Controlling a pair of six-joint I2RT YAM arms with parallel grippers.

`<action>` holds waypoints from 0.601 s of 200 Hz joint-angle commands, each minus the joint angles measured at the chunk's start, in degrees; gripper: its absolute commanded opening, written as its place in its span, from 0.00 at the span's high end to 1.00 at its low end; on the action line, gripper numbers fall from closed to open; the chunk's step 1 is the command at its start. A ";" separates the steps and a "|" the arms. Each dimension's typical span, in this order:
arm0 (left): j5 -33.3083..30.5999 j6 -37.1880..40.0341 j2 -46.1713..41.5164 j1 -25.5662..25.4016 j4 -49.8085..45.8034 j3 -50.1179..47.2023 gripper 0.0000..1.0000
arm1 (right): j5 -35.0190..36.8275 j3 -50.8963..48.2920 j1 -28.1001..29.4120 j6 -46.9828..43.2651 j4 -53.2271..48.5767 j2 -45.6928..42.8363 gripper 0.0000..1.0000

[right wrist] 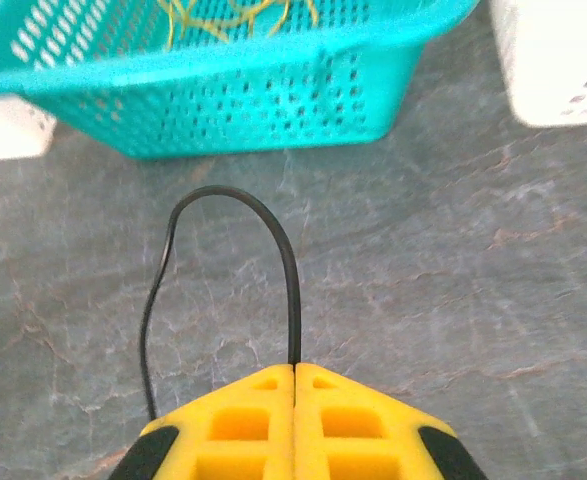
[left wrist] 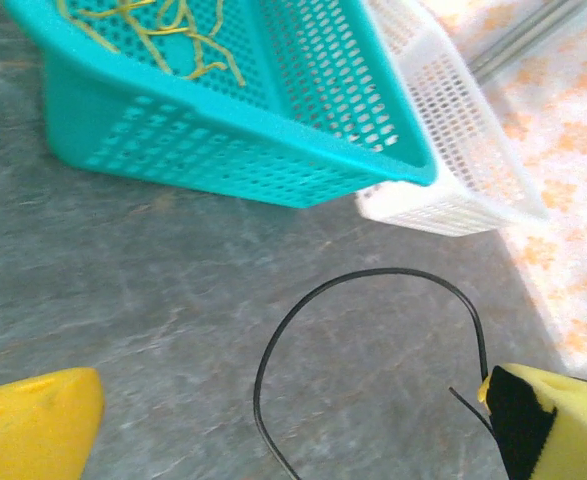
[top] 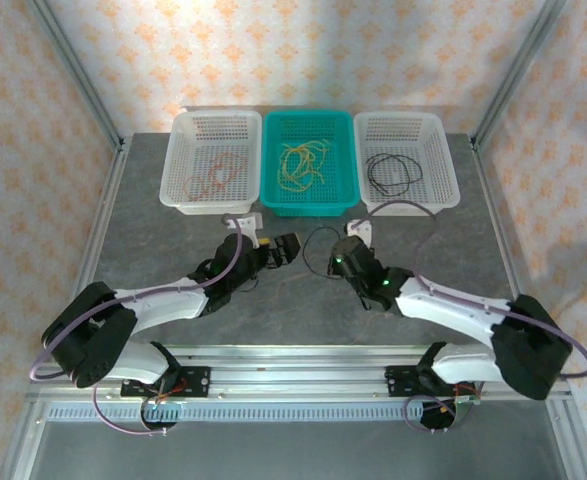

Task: Untangle the cables

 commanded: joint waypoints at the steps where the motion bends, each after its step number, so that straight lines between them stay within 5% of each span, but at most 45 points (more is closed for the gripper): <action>1: -0.92 1.29 0.62 -1.86 3.20 2.98 0.01 | 2.64 -1.02 -1.35 1.70 -3.45 -5.19 1.00; 120: -1.49 4.61 6.68 -6.59 -0.79 18.33 0.01 | 3.51 11.23 -7.98 2.99 -14.25 -14.51 1.00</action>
